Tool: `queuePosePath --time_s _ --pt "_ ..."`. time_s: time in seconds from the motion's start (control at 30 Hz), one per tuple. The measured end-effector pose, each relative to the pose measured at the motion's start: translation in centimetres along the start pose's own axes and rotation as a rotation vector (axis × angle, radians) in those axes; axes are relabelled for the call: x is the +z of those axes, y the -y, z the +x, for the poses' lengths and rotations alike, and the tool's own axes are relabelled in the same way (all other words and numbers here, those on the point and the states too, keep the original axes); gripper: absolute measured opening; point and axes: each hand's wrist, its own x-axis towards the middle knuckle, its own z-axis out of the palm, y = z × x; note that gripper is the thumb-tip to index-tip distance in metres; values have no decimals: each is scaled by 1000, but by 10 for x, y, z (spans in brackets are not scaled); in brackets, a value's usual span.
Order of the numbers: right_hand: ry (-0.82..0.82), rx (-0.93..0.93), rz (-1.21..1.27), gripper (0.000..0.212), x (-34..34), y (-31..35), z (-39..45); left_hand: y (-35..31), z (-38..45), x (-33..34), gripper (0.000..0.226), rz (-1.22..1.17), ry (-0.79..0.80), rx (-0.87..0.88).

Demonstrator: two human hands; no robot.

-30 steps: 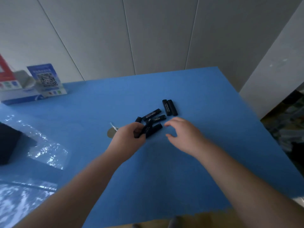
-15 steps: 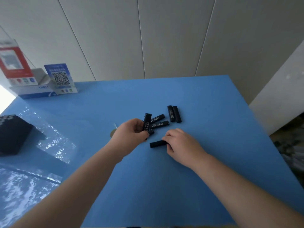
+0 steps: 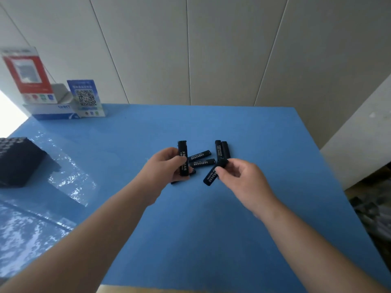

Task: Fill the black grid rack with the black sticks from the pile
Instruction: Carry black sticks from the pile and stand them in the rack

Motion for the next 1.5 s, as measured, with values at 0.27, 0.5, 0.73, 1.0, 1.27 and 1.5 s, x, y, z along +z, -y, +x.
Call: queuePosePath --time_s 0.27,0.5,0.73,1.0,1.27,1.5 --pt "121 -38 102 10 56 30 11 1 -31 -57 20 -47 -93 84" --pt "304 -91 98 14 144 71 6 6 -72 -149 9 -126 -256 81" --pt "352 -109 122 11 265 113 -17 16 -128 -269 13 -77 -337 131" --pt "320 -137 111 9 379 143 -44 28 -174 -391 16 12 -318 151" --pt "234 -79 119 9 422 146 -32 21 -152 -453 19 40 -301 151" --pt "232 -105 131 10 442 162 19 -4 -107 -473 16 -2 -283 192"
